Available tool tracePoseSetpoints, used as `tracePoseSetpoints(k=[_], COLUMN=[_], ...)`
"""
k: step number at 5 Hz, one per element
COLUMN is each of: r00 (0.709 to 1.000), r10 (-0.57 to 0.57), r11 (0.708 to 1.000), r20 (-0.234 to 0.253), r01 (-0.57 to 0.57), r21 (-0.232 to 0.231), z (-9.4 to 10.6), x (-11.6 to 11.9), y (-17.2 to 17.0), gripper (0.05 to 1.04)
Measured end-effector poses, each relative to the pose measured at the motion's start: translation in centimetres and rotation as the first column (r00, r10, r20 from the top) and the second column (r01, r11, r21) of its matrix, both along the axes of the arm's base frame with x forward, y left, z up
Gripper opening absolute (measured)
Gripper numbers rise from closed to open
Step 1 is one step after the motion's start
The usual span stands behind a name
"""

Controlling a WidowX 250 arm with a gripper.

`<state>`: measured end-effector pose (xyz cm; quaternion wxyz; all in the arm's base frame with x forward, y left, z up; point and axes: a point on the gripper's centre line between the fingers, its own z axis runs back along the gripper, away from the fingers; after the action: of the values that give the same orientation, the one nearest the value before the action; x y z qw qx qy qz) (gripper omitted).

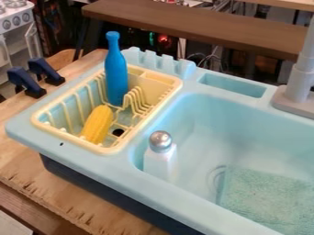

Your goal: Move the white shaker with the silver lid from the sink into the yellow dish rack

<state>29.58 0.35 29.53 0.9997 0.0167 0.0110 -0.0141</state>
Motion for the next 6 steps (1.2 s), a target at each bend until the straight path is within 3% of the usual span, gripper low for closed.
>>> tracePoseSetpoints(k=[1, 2, 3, 4, 6], r00=[0.999, 0.996, 0.975, 0.960, 0.966], r10=[-0.005, -0.094, -0.214, -0.270, -0.252], r11=[1.000, 0.995, 0.976, 0.963, 0.967], r20=[-0.034, -0.004, 0.064, 0.079, 0.050], r01=[0.005, 0.094, 0.211, 0.267, 0.253], r21=[0.000, 0.027, 0.046, 0.046, -0.011], z=[-1.1, -2.8, -2.4, -3.9, -7.8], x=[0.2, -1.0, -3.0, -4.1, -4.9], y=[-0.1, -2.8, -5.6, -7.2, -6.9], gripper=[1.002, 1.002, 1.002, 1.002, 1.002])
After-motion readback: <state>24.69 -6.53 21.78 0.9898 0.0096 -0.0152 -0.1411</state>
